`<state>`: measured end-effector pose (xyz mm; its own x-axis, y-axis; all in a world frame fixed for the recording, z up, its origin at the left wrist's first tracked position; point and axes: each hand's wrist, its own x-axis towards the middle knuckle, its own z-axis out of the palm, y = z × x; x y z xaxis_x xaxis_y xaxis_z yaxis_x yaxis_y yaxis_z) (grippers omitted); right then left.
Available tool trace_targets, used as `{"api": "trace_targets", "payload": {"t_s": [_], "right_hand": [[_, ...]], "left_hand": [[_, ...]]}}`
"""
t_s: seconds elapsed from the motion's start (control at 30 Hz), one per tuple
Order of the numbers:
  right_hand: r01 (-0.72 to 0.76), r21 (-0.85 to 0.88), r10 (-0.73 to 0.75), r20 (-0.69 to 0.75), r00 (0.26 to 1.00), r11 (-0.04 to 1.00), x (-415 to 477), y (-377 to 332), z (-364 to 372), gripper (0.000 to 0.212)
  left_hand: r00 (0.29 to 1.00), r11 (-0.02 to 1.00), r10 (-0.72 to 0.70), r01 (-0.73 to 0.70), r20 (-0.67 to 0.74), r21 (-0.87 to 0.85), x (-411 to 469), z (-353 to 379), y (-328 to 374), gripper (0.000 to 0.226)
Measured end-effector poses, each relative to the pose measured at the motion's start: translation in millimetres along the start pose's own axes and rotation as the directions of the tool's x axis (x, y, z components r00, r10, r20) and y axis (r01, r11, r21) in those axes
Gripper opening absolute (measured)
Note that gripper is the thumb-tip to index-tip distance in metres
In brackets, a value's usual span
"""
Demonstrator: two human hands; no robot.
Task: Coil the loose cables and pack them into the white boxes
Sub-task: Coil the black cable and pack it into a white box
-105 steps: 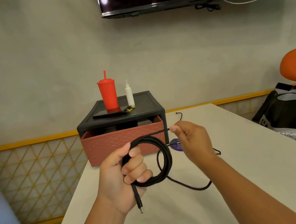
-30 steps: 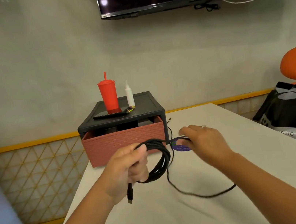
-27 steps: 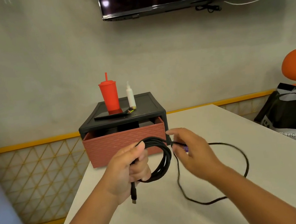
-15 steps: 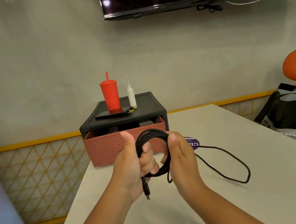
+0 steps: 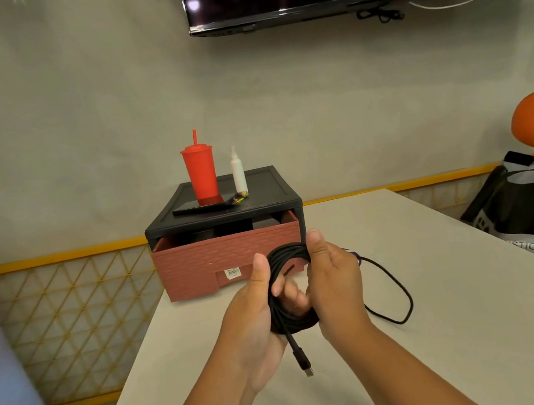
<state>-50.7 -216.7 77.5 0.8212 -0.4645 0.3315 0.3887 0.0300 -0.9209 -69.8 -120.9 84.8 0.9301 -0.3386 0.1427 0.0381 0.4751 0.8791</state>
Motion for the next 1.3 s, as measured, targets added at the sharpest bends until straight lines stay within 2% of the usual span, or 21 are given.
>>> {"api": "trace_targets", "payload": {"t_s": [0.07, 0.23, 0.37, 0.47, 0.53, 0.63, 0.8, 0.9, 1.0, 1.1, 1.17, 1.23, 1.3], "right_hand": [[-0.028, 0.011, 0.028, -0.012, 1.0, 1.0, -1.9, 0.2, -1.2, 0.056], [-0.102, 0.037, 0.099, 0.074, 0.992, 0.994, -5.7, -0.7, 0.0, 0.055], [-0.036, 0.007, 0.034, 0.208, 0.978, 0.999, -7.1, -2.5, -7.3, 0.069], [0.012, 0.072, -0.034, 0.314, 0.949, 0.997, -6.5, 0.3, -18.1, 0.049], [0.061, 0.012, -0.061, 0.355, 0.933, 0.998, -3.9, 8.3, -26.5, 0.036], [0.109, -0.089, -0.075, 0.324, 0.943, 0.99, -1.5, 20.1, -36.3, 0.025], [0.05, -0.157, -0.012, 0.234, 0.972, 0.986, -3.7, 29.5, -33.0, 0.028], [0.041, -0.205, 0.017, 0.272, 0.962, 0.978, -14.0, 28.9, -25.7, 0.03], [0.104, -0.256, -0.003, 0.368, 0.93, 0.961, -27.5, 22.3, -23.6, 0.029], [0.18, -0.359, 0.001, 0.449, 0.894, 0.916, -33.1, 19.3, -24.7, 0.02], [0.189, -0.423, 0.024, 0.45, 0.893, 0.886, -32.9, 17.7, -26.7, 0.022], [0.209, -0.495, 0.051, 0.461, 0.886, 0.843, -31.6, 12.5, -29.9, 0.024], [0.268, -0.572, 0.062, 0.491, 0.869, 0.775, -29.9, 3.7, -34.1, 0.019]], "left_hand": [[1.0, 0.999, -0.028, 0.028, 0.001, -0.019, -3.9, -1.4, -0.4, 0.04], [0.997, 0.996, -0.032, 0.026, -0.077, -0.082, -3.3, -5.3, 1.0, 0.042], [0.991, 0.991, -0.027, 0.009, -0.133, -0.134, -2.3, -7.5, 2.1, 0.042], [0.992, 0.979, -0.006, -0.02, -0.124, -0.205, -1.6, -9.6, 8.0, 0.042], [0.993, 0.967, 0.01, -0.039, -0.114, -0.253, 0.2, -11.1, 13.6, 0.044], [0.995, 0.945, 0.016, -0.047, -0.096, -0.325, 2.5, -13.6, 20.8, 0.049], [1.0, 0.922, 0.014, -0.021, -0.02, -0.386, 0.2, -8.7, 21.4, 0.046], [0.999, 0.92, 0.04, -0.04, -0.009, -0.39, 1.3, -5.9, 22.3, 0.046], [0.99, 0.945, 0.116, -0.133, -0.075, -0.298, 5.6, -8.2, 24.7, 0.047], [0.965, 0.966, 0.213, -0.231, -0.153, -0.117, 8.6, -10.4, 22.6, 0.045], [0.937, 0.956, 0.291, -0.292, -0.196, 0.021, 10.2, -10.7, 20.4, 0.042], [0.895, 0.917, 0.386, -0.346, -0.221, 0.2, 13.0, -12.7, 18.0, 0.041], [0.846, 0.824, 0.494, -0.382, -0.2, 0.419, 15.5, -16.1, 15.0, 0.043]]}}
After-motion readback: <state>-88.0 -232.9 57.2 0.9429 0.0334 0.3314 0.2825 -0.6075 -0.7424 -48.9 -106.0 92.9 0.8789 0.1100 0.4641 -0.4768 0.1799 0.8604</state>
